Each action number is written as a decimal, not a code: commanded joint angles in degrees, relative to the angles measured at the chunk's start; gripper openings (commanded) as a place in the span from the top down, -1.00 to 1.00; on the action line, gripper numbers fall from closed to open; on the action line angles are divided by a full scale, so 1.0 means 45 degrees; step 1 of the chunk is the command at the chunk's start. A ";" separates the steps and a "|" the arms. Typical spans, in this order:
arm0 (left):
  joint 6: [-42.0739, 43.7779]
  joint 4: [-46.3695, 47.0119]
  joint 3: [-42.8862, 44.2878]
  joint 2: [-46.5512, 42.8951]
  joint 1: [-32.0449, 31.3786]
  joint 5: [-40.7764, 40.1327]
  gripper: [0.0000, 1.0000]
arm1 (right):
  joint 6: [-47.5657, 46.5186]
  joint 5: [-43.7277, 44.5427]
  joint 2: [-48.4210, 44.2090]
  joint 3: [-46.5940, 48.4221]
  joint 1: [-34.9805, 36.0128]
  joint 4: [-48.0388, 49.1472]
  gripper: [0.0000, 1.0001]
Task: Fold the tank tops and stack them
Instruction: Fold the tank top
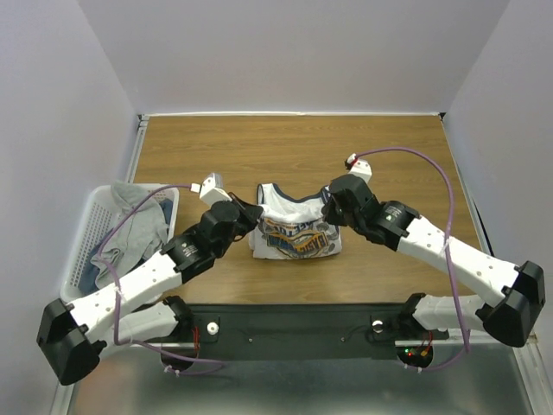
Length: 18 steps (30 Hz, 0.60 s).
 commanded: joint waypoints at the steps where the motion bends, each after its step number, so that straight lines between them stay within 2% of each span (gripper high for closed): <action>1: 0.1373 0.2749 0.0115 0.1077 0.1114 0.1174 1.00 | -0.1002 -0.0961 0.0569 0.0313 -0.1253 0.1861 0.99; 6: 0.1531 0.4469 0.0447 0.3128 0.2597 0.2191 1.00 | -0.1472 -0.2248 0.1916 0.0761 -0.2835 0.2876 0.99; 18: 0.1804 0.7962 0.1306 0.7466 0.4787 0.4163 1.00 | -0.1610 -0.3951 0.5392 0.1541 -0.4870 0.5746 0.95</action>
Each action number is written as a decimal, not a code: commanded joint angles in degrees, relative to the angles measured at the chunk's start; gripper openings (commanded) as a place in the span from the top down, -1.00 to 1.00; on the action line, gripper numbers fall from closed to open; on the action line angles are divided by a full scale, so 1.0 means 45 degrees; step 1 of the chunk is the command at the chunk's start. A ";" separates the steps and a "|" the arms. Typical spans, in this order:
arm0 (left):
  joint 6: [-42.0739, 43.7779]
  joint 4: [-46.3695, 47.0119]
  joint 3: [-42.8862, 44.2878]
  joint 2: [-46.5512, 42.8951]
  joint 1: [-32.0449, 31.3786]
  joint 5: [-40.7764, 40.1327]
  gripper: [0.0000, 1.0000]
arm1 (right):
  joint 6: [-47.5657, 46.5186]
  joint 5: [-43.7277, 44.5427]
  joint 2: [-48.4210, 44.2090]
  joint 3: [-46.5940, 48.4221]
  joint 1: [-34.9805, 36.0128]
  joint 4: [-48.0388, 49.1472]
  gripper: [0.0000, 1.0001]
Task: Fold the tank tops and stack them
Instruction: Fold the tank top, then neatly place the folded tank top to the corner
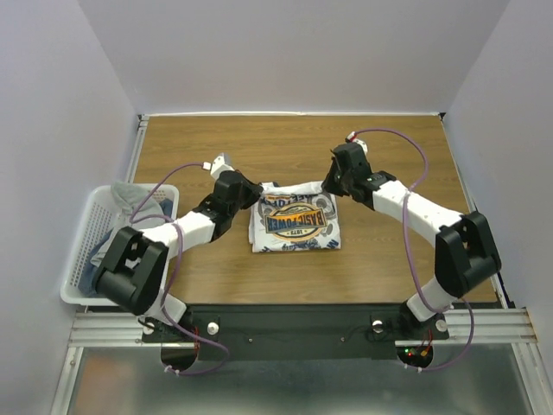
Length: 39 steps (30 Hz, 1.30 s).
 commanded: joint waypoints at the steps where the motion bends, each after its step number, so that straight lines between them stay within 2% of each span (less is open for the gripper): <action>1: 0.0478 0.2274 0.0835 0.1055 0.0591 0.0978 1.00 | -0.0167 -0.0829 0.0993 0.0931 -0.0426 0.1897 0.92; 4: 0.0691 0.2567 0.1693 0.2074 0.0885 0.1465 1.00 | -0.0128 -0.0947 0.2204 0.1575 -0.0622 0.2151 0.82; 5: 0.0848 0.2588 0.1870 0.2270 0.0943 0.1545 0.86 | -0.0147 -0.0947 0.2439 0.1732 -0.0680 0.2152 0.73; 6: 0.0927 0.2743 0.1968 0.2523 0.1079 0.1585 0.41 | -0.0206 -0.0927 0.2809 0.2043 -0.0797 0.2171 0.52; 9: 0.1201 0.3388 0.2105 0.2545 0.1333 0.2170 -0.26 | -0.0479 -0.0577 0.3066 0.2474 -0.0934 0.2152 -0.03; 10: 0.1279 0.3389 0.2299 0.2410 0.1528 0.2423 -0.37 | -0.0712 -0.0208 0.3066 0.2708 -0.0973 0.2132 -0.29; 12: 0.1454 0.3273 0.2437 0.2098 0.1685 0.2406 -0.67 | -0.1025 0.0106 0.2989 0.2885 -0.0993 0.2074 -0.46; 13: 0.1552 0.2962 0.2670 0.1671 0.1763 0.2038 -0.72 | -0.1181 0.0263 0.2737 0.2905 -0.0993 0.2015 -0.47; 16: 0.1905 0.1012 0.3178 0.0984 0.1764 0.1139 -0.67 | -0.1261 0.0128 0.2015 0.2614 -0.0955 0.1742 -0.44; 17: 0.1789 -0.0077 0.3412 0.0906 0.1783 0.0827 -0.56 | -0.1280 0.0031 0.1818 0.2245 -0.0916 0.1664 -0.42; 18: 0.1517 -0.0571 0.3492 0.0750 0.1726 0.0708 -0.37 | -0.1358 -0.0047 0.1662 0.2028 -0.0838 0.1644 -0.41; 20: 0.1417 -0.0888 0.3202 0.0535 0.1163 0.0338 -0.24 | -0.1592 -0.0146 0.1562 0.1735 -0.0390 0.1644 -0.30; 21: 0.1223 -0.1082 0.3045 0.0302 0.0830 0.0142 -0.03 | -0.1806 -0.0126 0.1640 0.1617 -0.0079 0.1644 -0.24; 25: 0.0598 -0.1201 0.2206 0.0162 -0.0343 -0.0640 0.40 | -0.1789 -0.0284 0.2634 0.1888 -0.0017 0.1644 -0.02; 30: 0.0362 -0.1163 0.1813 0.0805 -0.0814 -0.0681 0.58 | -0.2042 -0.0047 0.4331 0.2903 -0.0153 0.1566 0.04; 39: 0.0440 -0.1221 0.1423 0.1977 -0.0795 -0.0915 0.60 | -0.1807 -0.0790 0.5917 0.3940 -0.2027 0.1254 0.07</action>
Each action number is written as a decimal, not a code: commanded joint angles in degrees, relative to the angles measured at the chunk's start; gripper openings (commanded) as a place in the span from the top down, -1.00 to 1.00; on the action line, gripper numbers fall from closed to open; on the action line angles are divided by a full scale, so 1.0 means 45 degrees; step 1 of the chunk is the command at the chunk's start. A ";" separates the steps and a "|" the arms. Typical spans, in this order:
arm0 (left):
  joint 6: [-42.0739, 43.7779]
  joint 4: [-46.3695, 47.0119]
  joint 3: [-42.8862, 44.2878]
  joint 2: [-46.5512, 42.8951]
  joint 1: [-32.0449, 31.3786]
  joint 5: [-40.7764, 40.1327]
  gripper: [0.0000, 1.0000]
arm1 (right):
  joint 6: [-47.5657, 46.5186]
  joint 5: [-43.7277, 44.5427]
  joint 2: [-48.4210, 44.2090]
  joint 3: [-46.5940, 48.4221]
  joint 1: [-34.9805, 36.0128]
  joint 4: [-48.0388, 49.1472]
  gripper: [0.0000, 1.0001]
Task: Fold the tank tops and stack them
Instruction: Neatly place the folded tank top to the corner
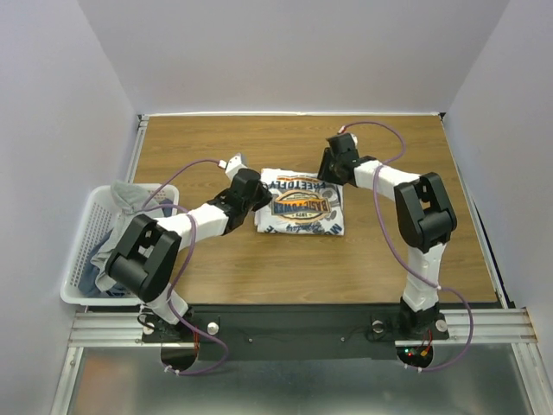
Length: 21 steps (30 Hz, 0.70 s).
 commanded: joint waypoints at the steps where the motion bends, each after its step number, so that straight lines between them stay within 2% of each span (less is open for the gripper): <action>1: -0.0036 0.0231 -0.0214 0.0371 0.0065 -0.0419 0.60 | -0.0151 -0.0159 0.0220 0.0764 -0.0746 0.0024 0.07; 9: 0.0041 0.0409 -0.0449 0.0393 0.0514 -0.0126 0.60 | -0.0209 -0.0491 -0.0110 0.0334 -0.0922 -0.0228 -0.01; 11: 0.0119 0.0311 -0.0391 0.0216 0.0592 -0.0087 0.59 | -0.0191 -0.0046 -0.0325 0.0315 -0.0922 -0.0501 -0.02; 12: 0.0139 0.0117 -0.0390 -0.0036 0.0612 -0.0068 0.53 | -0.0171 0.0132 -0.0655 0.0218 -0.0942 -0.0735 -0.04; 15: 0.0120 -0.0003 -0.0663 -0.0544 0.0690 -0.0126 0.30 | 0.0393 0.0291 -0.1495 -0.1068 -0.1175 -0.0855 -0.07; 16: 0.0023 -0.0003 -0.0799 -0.0952 0.0710 -0.0146 0.12 | 0.0821 0.0174 -0.2252 -0.1652 -0.1234 -0.0797 -0.11; 19: -0.0133 0.0231 -0.1327 -0.1637 0.0885 0.0224 -0.03 | 0.1487 0.0076 -0.3485 -0.4190 -0.1235 -0.0096 -0.11; 21: -0.0153 0.0310 -0.1581 -0.1873 0.0925 0.0556 -0.04 | 0.2501 -0.0450 -0.5241 -0.6747 -0.1215 0.1129 -0.12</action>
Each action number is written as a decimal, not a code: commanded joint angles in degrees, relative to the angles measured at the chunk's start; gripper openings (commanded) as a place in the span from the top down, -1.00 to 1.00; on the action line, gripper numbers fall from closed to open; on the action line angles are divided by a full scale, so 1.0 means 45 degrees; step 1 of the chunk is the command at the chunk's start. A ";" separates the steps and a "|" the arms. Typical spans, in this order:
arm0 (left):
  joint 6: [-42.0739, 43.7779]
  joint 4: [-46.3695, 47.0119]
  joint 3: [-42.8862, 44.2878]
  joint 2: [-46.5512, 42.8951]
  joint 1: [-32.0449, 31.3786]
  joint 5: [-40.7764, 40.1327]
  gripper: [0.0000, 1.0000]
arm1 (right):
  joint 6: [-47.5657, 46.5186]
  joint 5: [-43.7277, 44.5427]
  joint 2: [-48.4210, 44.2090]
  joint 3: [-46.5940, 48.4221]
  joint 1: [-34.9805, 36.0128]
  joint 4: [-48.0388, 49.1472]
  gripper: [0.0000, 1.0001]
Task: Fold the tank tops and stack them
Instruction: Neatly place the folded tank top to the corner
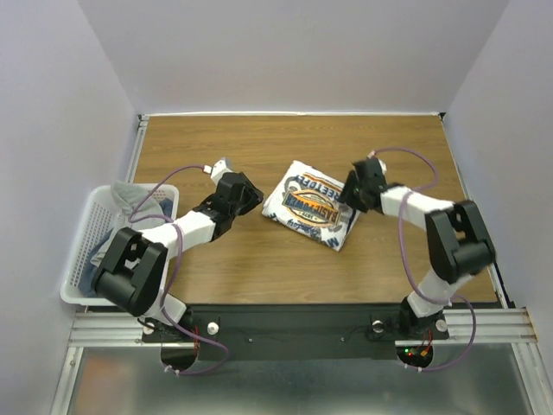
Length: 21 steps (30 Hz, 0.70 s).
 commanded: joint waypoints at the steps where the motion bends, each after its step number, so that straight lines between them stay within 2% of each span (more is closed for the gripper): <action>1: -0.0085 0.0446 -0.0479 -0.1140 0.0123 0.0440 -0.05 | 0.1886 -0.0664 -0.2681 -0.3430 -0.0050 0.1581 -0.12; 2: -0.0221 0.0678 -0.0731 -0.1219 0.0123 0.0712 -0.05 | 0.2393 -0.1151 -0.3828 -0.4753 0.0067 0.2477 -0.12; 5: -0.0495 0.1128 -0.1258 -0.1356 0.0045 0.1337 -0.06 | 0.2555 -0.0611 -0.5104 -0.5312 0.0458 0.2526 -0.21; 12: -0.0905 0.2261 -0.1905 -0.0870 -0.0910 0.1788 -0.19 | 0.0955 -0.0200 -0.6202 -0.3635 0.0458 0.0886 -0.38; 15: -0.0964 0.2399 -0.1575 -0.0206 -0.1535 0.1867 -0.21 | -0.0139 0.1049 -0.5444 -0.2367 0.0381 0.0089 -0.62; 16: -0.0984 0.2399 -0.1380 0.0124 -0.1692 0.1906 -0.22 | -0.0605 0.0645 -0.4629 -0.1668 -0.0026 -0.0129 -0.66; 19: -0.1023 0.2400 -0.1047 0.0866 -0.1713 0.1926 -0.22 | -0.0533 -0.0372 -0.3744 -0.1289 -0.1216 -0.0600 -0.66; 21: -0.0984 0.2167 -0.0562 0.1317 -0.1674 0.1848 -0.22 | -0.0396 -0.0298 -0.3566 -0.1560 -0.1455 -0.0736 -0.66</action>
